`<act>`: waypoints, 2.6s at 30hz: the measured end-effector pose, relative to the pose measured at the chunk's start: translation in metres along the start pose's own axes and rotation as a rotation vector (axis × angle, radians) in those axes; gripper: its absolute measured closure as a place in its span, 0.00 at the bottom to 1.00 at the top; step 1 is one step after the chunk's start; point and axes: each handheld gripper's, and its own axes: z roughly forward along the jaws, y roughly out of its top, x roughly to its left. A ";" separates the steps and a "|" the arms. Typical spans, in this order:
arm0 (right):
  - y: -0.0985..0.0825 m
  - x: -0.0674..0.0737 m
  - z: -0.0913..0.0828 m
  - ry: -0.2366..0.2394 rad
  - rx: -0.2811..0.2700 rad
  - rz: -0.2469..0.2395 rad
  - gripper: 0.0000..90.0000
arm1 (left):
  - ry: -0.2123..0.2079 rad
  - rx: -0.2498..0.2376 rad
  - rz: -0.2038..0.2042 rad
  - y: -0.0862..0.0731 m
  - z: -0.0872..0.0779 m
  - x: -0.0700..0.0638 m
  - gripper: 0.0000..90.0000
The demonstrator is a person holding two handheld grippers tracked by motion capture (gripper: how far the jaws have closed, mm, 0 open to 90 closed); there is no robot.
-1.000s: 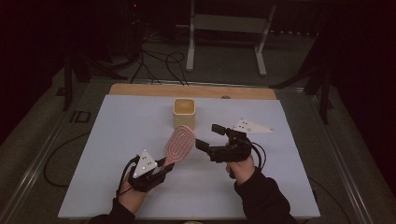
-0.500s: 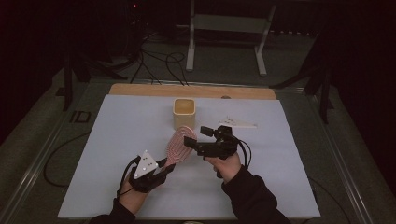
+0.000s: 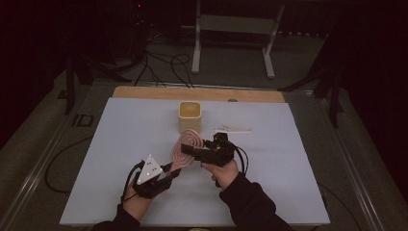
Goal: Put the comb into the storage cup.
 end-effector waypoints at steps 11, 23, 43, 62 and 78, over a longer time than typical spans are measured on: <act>-0.003 0.000 0.006 0.041 0.014 0.026 0.70 | -0.001 0.000 0.001 0.000 0.001 -0.001 0.79; -0.003 0.000 0.005 0.055 0.013 0.015 0.71 | -0.019 0.017 -0.021 0.002 0.002 -0.001 0.78; 0.010 0.005 -0.006 0.032 -0.022 -0.071 0.71 | -0.051 0.049 -0.101 0.006 0.002 0.005 0.30; 0.037 0.002 -0.029 -0.005 -0.073 -0.125 0.71 | -0.161 0.091 -0.081 0.000 -0.006 0.013 0.00; 0.055 0.002 -0.038 -0.027 -0.107 -0.169 0.71 | -0.092 0.097 -0.119 -0.019 -0.031 0.030 0.00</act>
